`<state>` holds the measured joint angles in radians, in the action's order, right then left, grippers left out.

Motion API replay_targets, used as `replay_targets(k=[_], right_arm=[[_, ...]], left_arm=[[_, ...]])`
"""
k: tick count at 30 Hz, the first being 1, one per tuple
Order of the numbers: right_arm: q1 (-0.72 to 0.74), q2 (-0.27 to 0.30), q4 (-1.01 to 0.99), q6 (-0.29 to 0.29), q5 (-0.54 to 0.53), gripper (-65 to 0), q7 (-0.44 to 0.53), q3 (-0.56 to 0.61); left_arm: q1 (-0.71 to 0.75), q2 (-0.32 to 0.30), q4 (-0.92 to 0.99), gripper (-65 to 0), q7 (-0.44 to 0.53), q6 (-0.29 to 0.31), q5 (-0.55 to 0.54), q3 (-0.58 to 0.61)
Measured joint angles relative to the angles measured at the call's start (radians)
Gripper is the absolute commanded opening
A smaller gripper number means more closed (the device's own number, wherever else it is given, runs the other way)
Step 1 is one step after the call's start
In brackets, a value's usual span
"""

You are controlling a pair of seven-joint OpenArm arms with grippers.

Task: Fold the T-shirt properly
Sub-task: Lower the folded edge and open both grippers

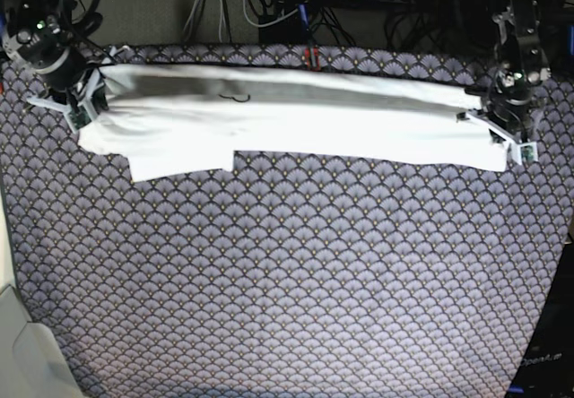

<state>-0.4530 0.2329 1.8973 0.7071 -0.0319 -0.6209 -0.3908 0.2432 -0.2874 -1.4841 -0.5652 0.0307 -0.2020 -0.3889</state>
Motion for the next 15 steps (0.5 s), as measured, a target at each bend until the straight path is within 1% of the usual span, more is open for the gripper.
replay_targets(k=[2,3,5,8,10,15], right_arm=[[-0.005,0.001,0.000,0.000,0.004,-43.2,-0.006,0.000],[-0.010,0.003,0.000,0.000,0.009,-39.7,-0.006,0.000],[-0.027,0.003,0.000,-0.001,0.008,-35.6,-0.004,0.000],[-0.039,0.003,0.000,-0.001,0.009,-34.9,-0.011,0.000],[-0.038,0.002,0.000,-0.001,0.009,-34.4,-0.010,0.000],[-0.052,0.005,0.002,-0.001,0.008,-34.3,-0.007,-0.022]], left_arm=[[-0.009,-0.007,0.010,-63.5,0.001,-0.001,-0.002,0.000],[-0.009,-0.010,0.010,-62.0,0.001,0.000,-0.002,0.000],[-0.008,-0.012,0.011,-56.2,0.002,-0.002,-0.002,0.000],[-0.027,-0.011,0.015,-46.0,-0.008,-0.008,0.007,0.000],[-0.039,-0.012,0.015,-40.8,0.001,-0.009,0.010,0.000],[-0.036,-0.012,0.014,-39.1,-0.005,-0.011,0.010,0.000]])
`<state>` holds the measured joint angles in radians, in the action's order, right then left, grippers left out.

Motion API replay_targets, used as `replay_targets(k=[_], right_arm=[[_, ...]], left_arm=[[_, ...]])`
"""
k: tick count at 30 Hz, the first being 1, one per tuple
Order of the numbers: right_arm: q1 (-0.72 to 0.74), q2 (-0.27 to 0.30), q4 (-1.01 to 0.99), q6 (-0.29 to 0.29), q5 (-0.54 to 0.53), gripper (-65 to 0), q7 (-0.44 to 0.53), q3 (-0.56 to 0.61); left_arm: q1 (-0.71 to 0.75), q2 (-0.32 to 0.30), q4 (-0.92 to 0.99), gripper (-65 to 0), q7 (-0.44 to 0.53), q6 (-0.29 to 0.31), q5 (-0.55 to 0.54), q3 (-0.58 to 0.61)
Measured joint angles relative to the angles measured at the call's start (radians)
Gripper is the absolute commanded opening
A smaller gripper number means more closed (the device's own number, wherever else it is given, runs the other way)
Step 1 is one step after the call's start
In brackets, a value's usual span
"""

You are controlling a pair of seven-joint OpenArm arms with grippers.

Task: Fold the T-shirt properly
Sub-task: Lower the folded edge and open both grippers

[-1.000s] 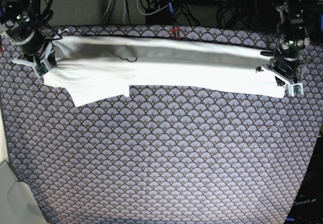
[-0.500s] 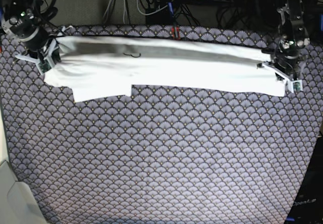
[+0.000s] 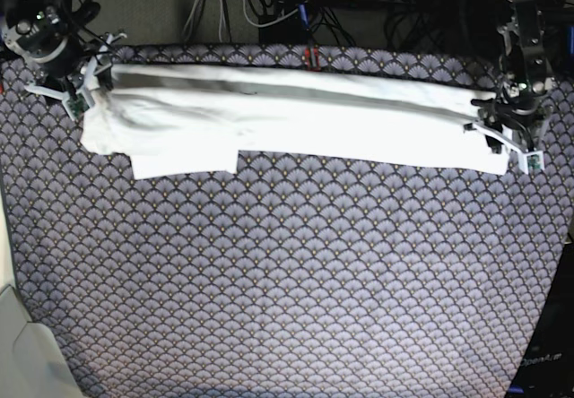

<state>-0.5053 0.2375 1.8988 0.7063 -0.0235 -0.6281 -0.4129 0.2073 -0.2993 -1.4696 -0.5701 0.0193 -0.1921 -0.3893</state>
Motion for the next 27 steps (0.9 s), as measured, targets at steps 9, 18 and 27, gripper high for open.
replay_targets(k=[9,18,27], right_arm=[[0.023,0.005,0.028,0.002,0.003,-34.3,-0.016,-0.077],[0.341,0.029,0.042,0.002,-0.002,-30.3,-0.282,0.113],[0.591,-0.016,-0.305,-0.003,-0.008,-30.5,-0.356,0.236]], left_arm=[[0.000,0.003,-0.005,-38.8,0.002,0.000,0.000,0.003],[0.002,0.005,-0.006,-38.8,-0.001,0.000,0.000,-0.002],[0.002,0.006,-0.007,-38.7,0.002,0.000,0.000,0.002]])
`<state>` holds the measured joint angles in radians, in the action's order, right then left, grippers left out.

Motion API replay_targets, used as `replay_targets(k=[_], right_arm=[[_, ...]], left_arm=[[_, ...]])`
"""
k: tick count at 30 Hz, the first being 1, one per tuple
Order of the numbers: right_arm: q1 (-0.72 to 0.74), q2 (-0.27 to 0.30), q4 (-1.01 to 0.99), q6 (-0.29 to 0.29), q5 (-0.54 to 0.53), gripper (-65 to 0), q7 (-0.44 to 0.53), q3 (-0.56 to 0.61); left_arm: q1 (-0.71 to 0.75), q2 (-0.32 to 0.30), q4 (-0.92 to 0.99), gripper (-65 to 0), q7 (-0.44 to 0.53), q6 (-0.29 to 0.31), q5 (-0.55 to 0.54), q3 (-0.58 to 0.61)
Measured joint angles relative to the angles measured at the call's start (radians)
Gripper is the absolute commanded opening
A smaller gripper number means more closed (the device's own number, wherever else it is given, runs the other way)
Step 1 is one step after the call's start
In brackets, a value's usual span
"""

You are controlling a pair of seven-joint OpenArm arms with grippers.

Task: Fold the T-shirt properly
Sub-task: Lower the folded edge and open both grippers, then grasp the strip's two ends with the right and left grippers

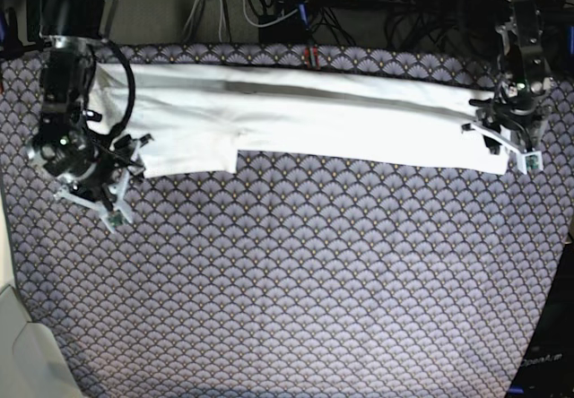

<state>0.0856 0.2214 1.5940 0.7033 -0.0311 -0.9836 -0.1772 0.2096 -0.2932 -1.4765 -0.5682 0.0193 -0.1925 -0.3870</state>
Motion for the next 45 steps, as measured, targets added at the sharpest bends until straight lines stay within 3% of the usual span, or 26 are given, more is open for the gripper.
replay_targets(k=[15,17,22,27,36,40,45], right_arm=[[0.020,0.011,-0.240,-0.005,-0.008,-31.7,0.158,-0.006],[0.018,0.012,-0.244,-0.005,-0.010,-37.2,0.172,-0.006],[0.003,0.009,-0.246,0.000,-0.035,-65.0,0.201,-0.001],[-0.017,0.006,-0.194,-0.001,-0.006,-65.0,0.179,-0.001],[-0.196,0.011,0.171,-0.004,0.003,-65.0,0.155,-0.005],[-0.276,0.010,0.249,-0.001,0.010,-65.0,0.090,-0.006],[-0.332,0.008,0.312,-0.002,0.007,-65.0,0.109,-0.066]], left_arm=[[-0.005,0.002,-0.001,-38.7,-0.072,0.000,0.000,-0.002],[-0.005,0.002,-0.001,-38.7,-0.072,0.000,0.000,-0.002],[-0.005,0.002,-0.001,-38.7,-0.073,0.000,0.000,-0.002],[-0.004,0.003,-0.001,-38.7,-0.079,0.000,0.000,-0.003],[-0.003,0.003,-0.003,-38.7,-0.080,0.000,0.000,-0.004],[-0.002,-0.001,-0.003,-38.7,-0.079,0.000,0.001,-0.004],[-0.002,-0.001,-0.002,-38.7,-0.079,0.000,0.001,-0.004]])
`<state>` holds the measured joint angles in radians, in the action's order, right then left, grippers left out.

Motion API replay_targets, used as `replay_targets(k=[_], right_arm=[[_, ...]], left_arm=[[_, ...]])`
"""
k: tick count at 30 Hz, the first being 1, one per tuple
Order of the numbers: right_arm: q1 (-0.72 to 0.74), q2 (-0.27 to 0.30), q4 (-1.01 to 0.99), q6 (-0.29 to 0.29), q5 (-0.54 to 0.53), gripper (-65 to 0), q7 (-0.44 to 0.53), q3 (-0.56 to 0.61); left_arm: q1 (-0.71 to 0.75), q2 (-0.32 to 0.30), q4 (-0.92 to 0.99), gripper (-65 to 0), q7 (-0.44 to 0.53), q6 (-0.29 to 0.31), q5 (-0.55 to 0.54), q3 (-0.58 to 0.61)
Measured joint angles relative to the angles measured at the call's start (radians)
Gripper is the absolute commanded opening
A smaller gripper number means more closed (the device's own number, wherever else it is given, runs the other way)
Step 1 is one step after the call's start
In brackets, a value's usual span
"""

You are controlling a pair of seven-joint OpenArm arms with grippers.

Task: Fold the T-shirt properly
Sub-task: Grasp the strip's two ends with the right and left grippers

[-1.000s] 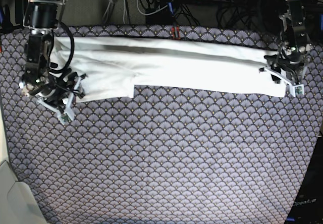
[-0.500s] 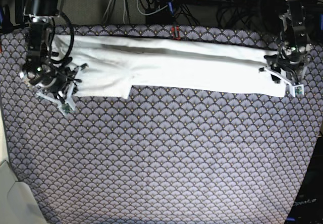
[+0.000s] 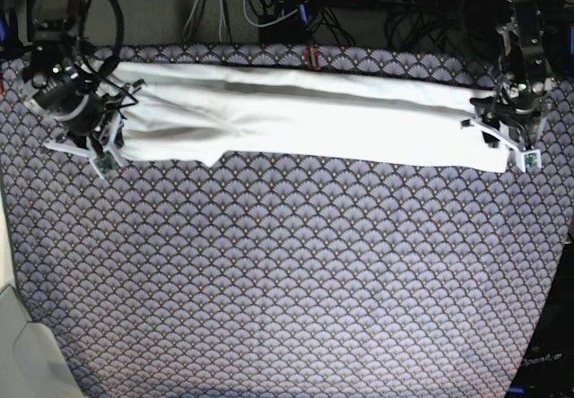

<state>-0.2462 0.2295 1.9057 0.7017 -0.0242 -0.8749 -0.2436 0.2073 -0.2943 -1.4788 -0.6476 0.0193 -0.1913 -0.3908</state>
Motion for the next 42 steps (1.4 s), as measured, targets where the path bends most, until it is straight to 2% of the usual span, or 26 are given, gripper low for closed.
replay_targets(k=[8,17,24,34,36,40,42], right_arm=[[-0.072,-0.003,0.000,0.001,-0.010,-65.0,0.009,-0.090],[-0.162,-0.003,0.037,0.001,-0.012,-65.0,0.010,-0.092],[-0.163,-0.029,0.027,0.001,-0.006,-65.0,0.050,-0.089],[-0.161,-0.028,0.003,0.001,-0.006,-65.0,0.053,-0.086],[-0.161,-0.028,0.003,0.001,-0.006,-65.0,0.053,-0.086],[-0.161,-0.028,0.003,0.001,-0.006,-65.0,0.053,-0.086],[-0.161,-0.028,0.003,0.001,-0.006,-65.0,0.053,-0.086]], left_arm=[[0.000,-0.002,0.005,-38.7,0.003,0.000,0.000,0.002],[0.000,0.000,0.005,-38.8,0.004,0.000,0.000,0.002],[0.000,0.001,0.005,-38.8,0.005,0.000,-0.001,0.002],[0.000,0.001,0.005,-38.6,0.003,0.000,-0.001,0.002],[0.000,0.001,0.005,-36.5,0.003,0.000,-0.001,0.002],[0.003,0.001,0.005,-24.0,0.004,-0.008,-0.001,0.001],[0.018,0.000,0.005,-22.6,0.024,-0.011,-0.001,0.000]])
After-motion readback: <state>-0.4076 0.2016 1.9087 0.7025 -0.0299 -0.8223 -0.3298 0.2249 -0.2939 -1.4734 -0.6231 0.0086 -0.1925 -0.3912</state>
